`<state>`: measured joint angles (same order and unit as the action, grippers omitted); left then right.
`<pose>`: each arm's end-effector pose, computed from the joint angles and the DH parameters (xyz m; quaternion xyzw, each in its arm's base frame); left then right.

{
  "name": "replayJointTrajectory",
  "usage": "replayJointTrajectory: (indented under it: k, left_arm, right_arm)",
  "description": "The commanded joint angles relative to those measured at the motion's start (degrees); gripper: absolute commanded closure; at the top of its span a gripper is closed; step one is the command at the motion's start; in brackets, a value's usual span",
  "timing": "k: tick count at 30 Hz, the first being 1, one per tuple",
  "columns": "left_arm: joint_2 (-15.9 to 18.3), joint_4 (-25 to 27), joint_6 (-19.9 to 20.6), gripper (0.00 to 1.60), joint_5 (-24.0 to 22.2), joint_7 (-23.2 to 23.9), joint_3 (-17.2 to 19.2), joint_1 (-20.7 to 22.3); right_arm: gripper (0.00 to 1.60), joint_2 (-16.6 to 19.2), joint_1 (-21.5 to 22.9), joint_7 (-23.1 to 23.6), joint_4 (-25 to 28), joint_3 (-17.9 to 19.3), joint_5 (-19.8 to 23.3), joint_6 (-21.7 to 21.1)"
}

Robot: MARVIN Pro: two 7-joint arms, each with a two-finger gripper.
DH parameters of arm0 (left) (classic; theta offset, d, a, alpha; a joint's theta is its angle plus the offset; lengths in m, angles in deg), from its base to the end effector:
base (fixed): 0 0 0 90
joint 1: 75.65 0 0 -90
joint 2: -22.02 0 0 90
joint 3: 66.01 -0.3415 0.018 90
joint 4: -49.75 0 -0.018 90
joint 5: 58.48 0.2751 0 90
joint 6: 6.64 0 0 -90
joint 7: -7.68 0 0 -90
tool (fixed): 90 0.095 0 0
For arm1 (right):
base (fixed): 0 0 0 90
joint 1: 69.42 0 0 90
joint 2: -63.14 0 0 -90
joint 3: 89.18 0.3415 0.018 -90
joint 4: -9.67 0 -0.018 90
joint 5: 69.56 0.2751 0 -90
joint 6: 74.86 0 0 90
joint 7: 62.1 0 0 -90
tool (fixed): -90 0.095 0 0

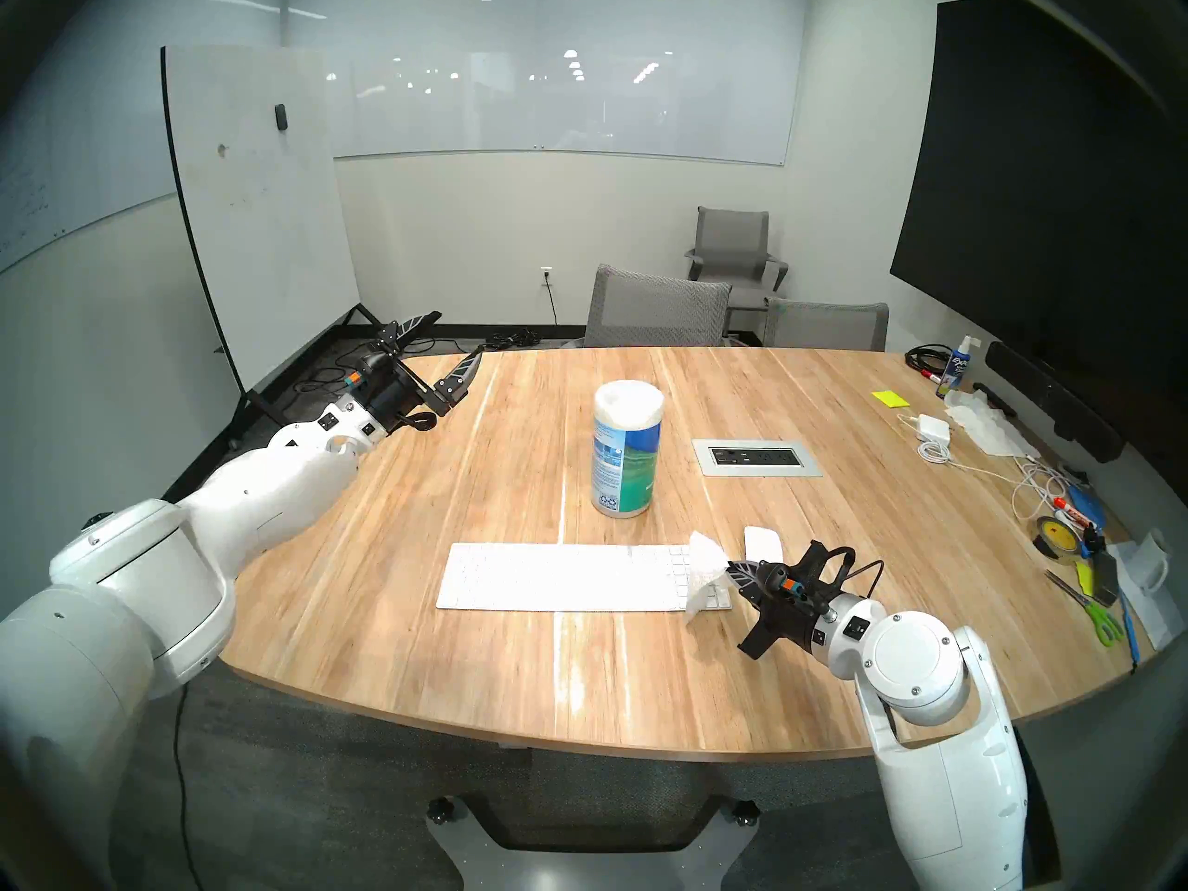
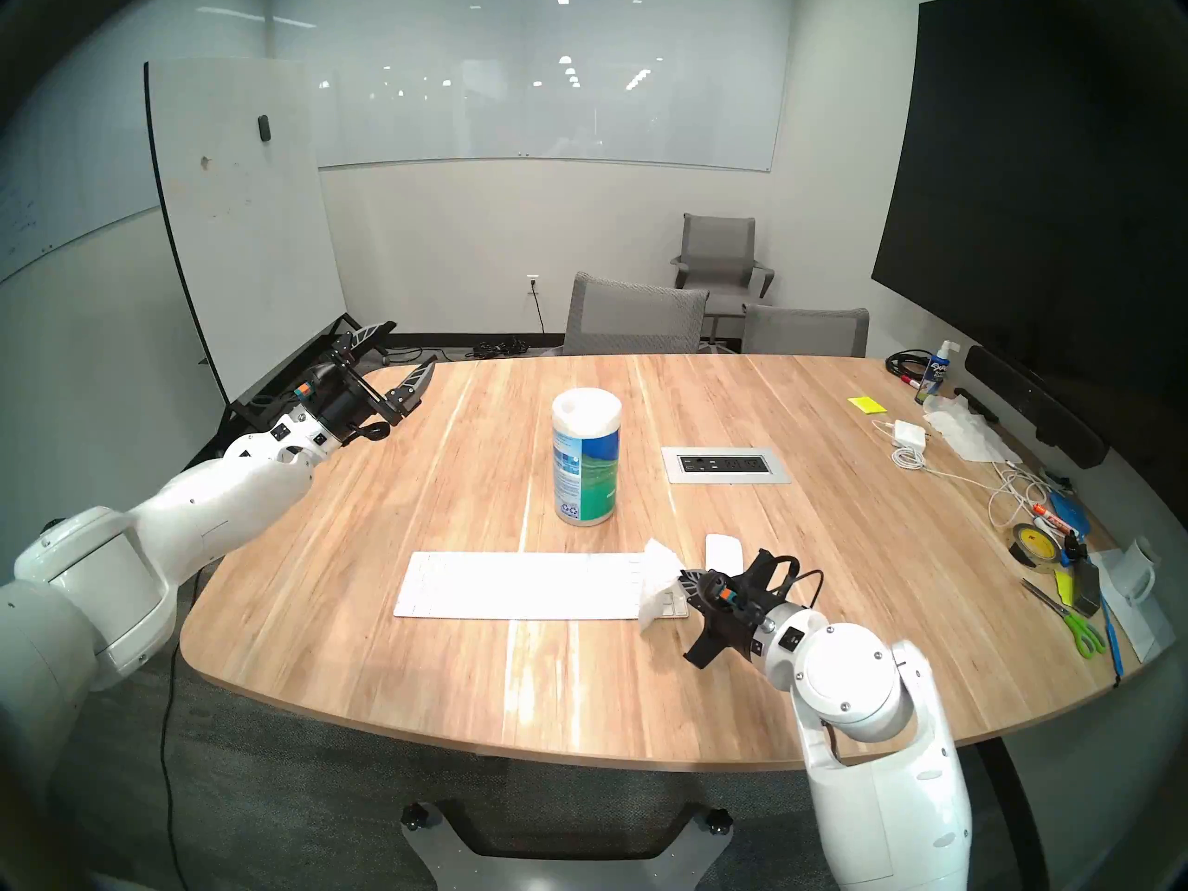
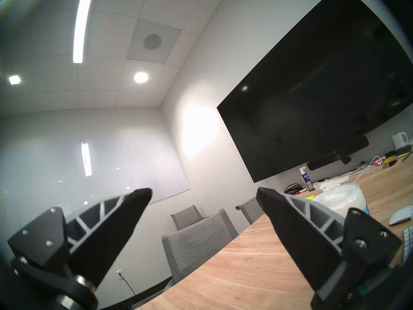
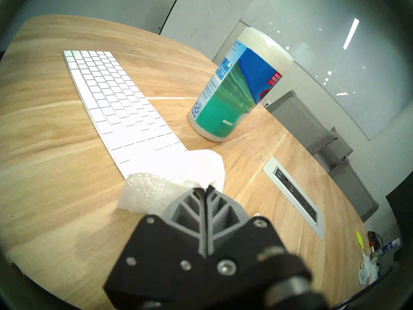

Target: Wipe the keyboards and mice with a disinfecting wipe, then set the wipe down

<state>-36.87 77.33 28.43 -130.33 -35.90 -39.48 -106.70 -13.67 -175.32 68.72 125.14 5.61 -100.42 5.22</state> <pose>0.5774 0.1474 -0.2023 0.4336 -0.3086 0.8356 0.1361 0.2782 -0.0399 -0.3337 0.7159 0.4432 0.5363 0.0595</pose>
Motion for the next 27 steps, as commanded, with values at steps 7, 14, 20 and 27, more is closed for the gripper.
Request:
replayJointTrajectory:
  k: [7,14,20,27]
  left_arm:
    - [-0.2,-0.2,-0.1,0.00,0.1,0.4,1.7,0.8]
    - [-0.3,-0.3,-0.1,0.00,0.2,0.5,2.0,0.8]
    - [-0.4,-0.4,-0.1,0.00,0.4,0.7,2.3,0.7]
    - [-0.5,-0.5,-0.1,0.00,0.5,0.9,2.6,0.7]
  right_arm:
    - [1.60,0.3,3.2,-1.5,-5.6,-3.0,-1.8,3.0]
    - [1.60,-0.1,4.3,-2.1,-7.1,-4.2,-2.8,3.1]
    - [1.60,-0.6,4.9,-2.6,-8.4,-4.5,-3.2,3.3]
    - [1.60,-1.1,6.6,-3.1,-10.4,-5.3,-4.0,3.6]
